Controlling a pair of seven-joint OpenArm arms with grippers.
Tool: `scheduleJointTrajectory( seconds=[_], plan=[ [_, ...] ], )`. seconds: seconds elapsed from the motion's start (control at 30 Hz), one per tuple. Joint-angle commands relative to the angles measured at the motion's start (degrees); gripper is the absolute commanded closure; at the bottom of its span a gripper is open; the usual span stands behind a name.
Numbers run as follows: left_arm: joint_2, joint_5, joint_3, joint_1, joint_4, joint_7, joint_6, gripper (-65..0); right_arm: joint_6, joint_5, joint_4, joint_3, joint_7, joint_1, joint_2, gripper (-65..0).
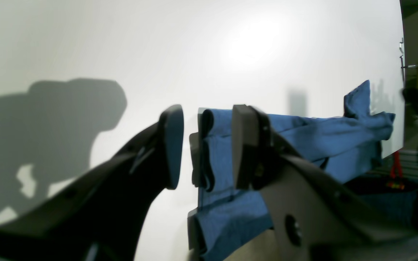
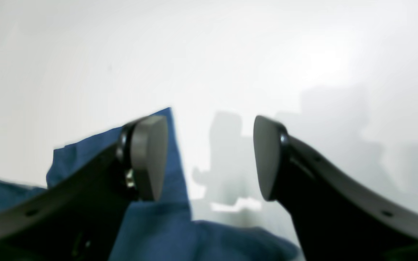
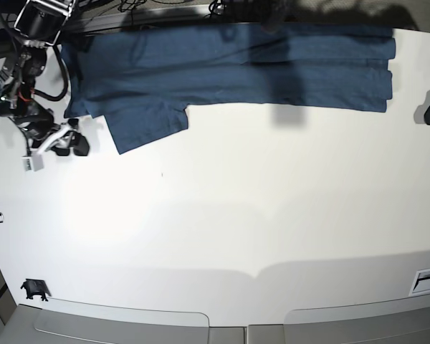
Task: Fold the T-shirt properly
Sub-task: 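Release the left gripper and move the right gripper onto the sleeve end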
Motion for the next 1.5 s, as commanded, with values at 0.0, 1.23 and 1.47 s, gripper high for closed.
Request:
scheduleJointTrajectory(
  seconds=[0.0,1.23,1.47],
  plan=[
    [-1.8,-1.4,-0.7,-0.4,0.8,-0.9,-0.3,-20.3,-0.2,1.1,-0.7,-1.3,2.5,0.8,1.4,-35.3],
    [-1.8,-1.4,-0.7,0.0,0.8,-0.9,-0.3,-20.3,-1.3,-2.7,-2.3,-9.3,1.0,6.0,-7.0,0.0],
    [-1.8,-1.4,-0.7,0.0,0.8,-0.9,-0.3,-20.3,-0.5,12.9,8.7,-9.3,-10.1,4.2,-7.2,0.0]
  ],
)
